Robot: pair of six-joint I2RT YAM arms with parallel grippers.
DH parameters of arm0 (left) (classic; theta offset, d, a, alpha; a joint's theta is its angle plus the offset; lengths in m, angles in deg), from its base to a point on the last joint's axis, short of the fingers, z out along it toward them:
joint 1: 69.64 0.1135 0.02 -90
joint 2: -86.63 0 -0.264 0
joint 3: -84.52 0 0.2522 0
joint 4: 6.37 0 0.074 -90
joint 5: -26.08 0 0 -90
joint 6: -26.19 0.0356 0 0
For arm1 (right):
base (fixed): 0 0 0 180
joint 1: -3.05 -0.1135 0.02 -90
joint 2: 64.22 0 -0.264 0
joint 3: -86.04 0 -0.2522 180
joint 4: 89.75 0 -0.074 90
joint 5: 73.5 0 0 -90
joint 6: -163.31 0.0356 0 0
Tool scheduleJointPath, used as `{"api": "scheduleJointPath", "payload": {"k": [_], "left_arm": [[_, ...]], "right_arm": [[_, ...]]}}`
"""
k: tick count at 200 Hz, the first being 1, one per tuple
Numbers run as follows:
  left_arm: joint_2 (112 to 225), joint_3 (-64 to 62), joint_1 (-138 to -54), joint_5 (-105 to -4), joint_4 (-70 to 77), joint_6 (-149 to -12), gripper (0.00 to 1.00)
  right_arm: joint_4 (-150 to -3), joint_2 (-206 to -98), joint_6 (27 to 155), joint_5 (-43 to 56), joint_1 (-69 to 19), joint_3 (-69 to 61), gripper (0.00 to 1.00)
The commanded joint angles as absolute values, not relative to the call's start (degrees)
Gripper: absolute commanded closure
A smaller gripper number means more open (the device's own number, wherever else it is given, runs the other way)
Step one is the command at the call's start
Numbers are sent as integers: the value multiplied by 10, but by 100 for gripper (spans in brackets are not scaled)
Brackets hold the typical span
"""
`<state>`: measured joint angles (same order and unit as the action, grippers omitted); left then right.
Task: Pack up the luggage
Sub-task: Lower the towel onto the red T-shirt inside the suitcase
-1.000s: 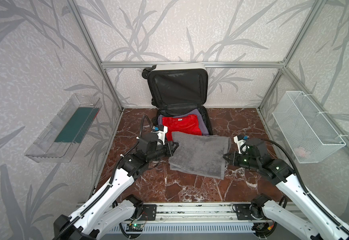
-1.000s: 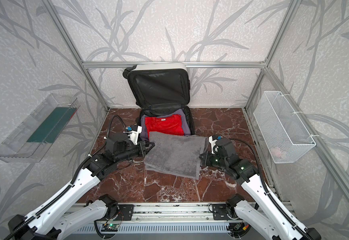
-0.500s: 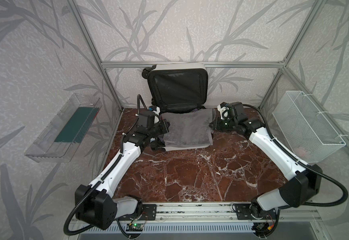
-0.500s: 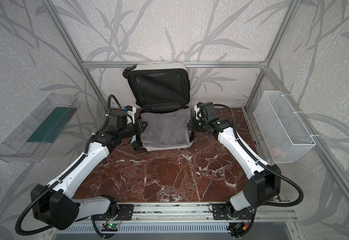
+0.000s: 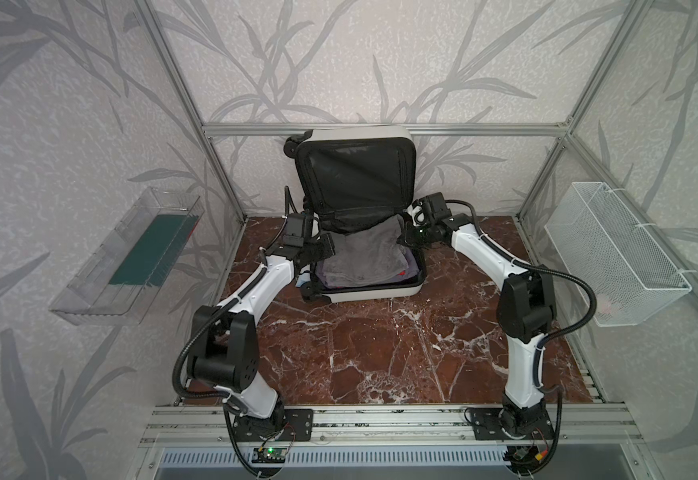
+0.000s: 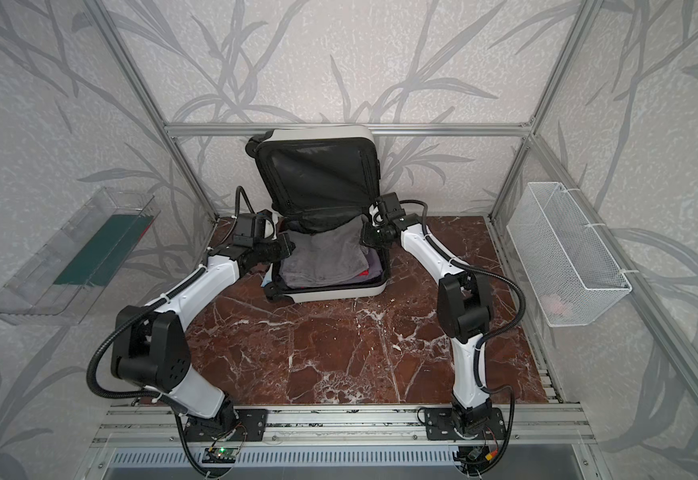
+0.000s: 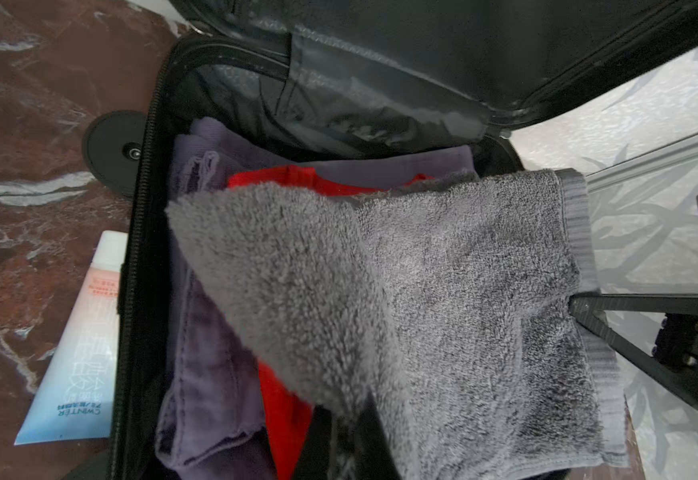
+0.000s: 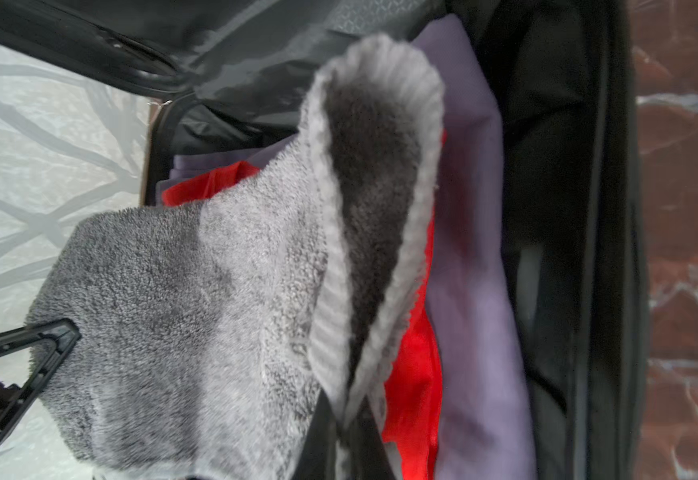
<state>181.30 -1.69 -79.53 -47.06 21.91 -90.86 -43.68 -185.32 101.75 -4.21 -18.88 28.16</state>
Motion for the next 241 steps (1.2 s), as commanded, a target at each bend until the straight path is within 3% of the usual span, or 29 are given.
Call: {"api": "scheduleJointPath", "payload": {"k": [1,11,19,40,52,69,88,127,180,241], "left_arm": [[1841,-54,-781,-464,215,-888,100],[1855,-61,-777,-459,222,-886,99],[1861,-63,-774,-455,224,-885,92],[1863,-68,-767,-455,224,-880,63],[1860,-74,-761,-455,230,-877,45],[1848,-85,-752,-456,244,-873,27],[1825,-92,-749,-455,245,-875,18],[1807,-115,-765,-419,232,-918,14],[1860,-141,-833,-425,240,-922,14],[1887,-24,-840,-478,186,-939,14]], "right_arm": [[-414,-1893,991,-50,-180,344,100],[-393,-1913,983,-50,-176,364,100],[-382,-1923,977,-50,-173,375,92],[-372,-1922,964,-45,-161,379,64],[-368,-1908,958,-51,-154,375,55],[-368,-1877,947,-51,-148,361,51],[-374,-1835,941,-45,-147,332,50],[-437,-1783,988,-88,-153,264,52],[-486,-1800,1027,-94,-195,229,53],[-552,-1808,1065,-72,-205,118,53]]}}
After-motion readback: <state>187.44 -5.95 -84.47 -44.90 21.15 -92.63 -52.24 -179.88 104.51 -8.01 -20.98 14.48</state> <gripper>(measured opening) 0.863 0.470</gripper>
